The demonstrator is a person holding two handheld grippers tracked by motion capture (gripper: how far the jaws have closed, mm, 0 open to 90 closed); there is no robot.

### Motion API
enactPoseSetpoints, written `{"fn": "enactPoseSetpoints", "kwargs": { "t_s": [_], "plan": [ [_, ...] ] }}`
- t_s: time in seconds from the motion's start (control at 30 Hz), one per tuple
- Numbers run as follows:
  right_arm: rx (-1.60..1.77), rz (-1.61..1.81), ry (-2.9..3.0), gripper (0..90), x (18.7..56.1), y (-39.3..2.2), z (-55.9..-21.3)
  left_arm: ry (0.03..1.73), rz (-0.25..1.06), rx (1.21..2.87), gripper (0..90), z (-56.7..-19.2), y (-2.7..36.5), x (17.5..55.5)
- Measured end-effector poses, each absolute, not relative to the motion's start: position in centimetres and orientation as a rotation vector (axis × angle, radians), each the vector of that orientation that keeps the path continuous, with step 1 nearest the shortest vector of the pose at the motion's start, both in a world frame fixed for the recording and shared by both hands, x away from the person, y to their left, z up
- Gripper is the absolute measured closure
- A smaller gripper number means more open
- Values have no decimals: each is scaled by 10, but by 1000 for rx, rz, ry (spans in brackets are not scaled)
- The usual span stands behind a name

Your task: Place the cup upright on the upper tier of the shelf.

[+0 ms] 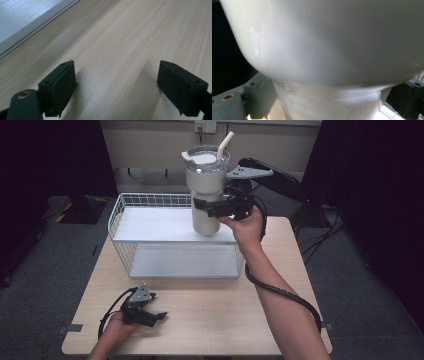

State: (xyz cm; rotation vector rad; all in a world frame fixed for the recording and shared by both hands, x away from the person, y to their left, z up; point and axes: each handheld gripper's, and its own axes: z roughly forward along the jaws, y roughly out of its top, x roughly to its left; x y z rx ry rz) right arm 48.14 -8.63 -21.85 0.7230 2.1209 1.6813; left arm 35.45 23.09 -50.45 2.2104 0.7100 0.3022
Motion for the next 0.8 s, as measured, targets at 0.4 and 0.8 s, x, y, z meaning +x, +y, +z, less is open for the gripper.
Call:
{"fn": "enactPoseSetpoints", "kwargs": {
  "t_s": [0.4, 0.8],
  "plan": [
    [741, 1658, 2115, 96, 487, -82, -222, 710, 302, 2210, 151, -505, 231, 354],
    [753, 1644, 2111, 96, 492, -77, -225, 710, 302, 2211, 151, -504, 231, 354]
  ]
}}
